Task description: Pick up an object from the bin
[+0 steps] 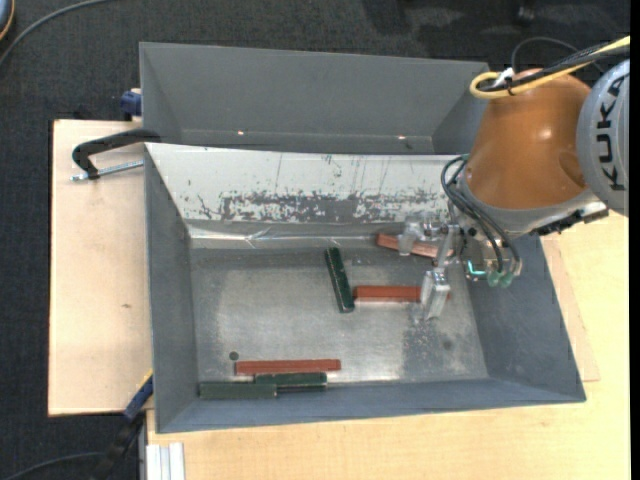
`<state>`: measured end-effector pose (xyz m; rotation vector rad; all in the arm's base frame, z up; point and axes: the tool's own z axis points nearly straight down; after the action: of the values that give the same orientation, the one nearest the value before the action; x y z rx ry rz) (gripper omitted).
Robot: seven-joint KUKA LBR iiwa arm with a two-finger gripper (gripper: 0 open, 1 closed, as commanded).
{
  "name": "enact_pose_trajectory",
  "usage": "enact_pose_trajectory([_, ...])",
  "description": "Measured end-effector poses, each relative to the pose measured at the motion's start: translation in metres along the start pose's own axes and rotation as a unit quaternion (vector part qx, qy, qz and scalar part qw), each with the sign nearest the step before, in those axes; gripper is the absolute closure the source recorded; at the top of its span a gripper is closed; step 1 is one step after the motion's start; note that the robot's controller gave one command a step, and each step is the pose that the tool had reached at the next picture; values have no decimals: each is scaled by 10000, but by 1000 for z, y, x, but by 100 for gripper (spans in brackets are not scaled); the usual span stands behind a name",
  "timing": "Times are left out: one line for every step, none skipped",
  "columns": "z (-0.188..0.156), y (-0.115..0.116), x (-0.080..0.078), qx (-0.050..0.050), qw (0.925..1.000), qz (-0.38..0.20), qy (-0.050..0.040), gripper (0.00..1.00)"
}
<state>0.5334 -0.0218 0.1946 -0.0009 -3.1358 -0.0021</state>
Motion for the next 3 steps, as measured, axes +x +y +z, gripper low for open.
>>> enact_pose_trajectory([128,-2,-16,-3,9985,541,-1,0])
enact_pose_trajectory([128,-2,-17,-2,9985,542,-32,0])
enact_pose_trajectory([127,-1,-17,-1,9985,543,-43,0])
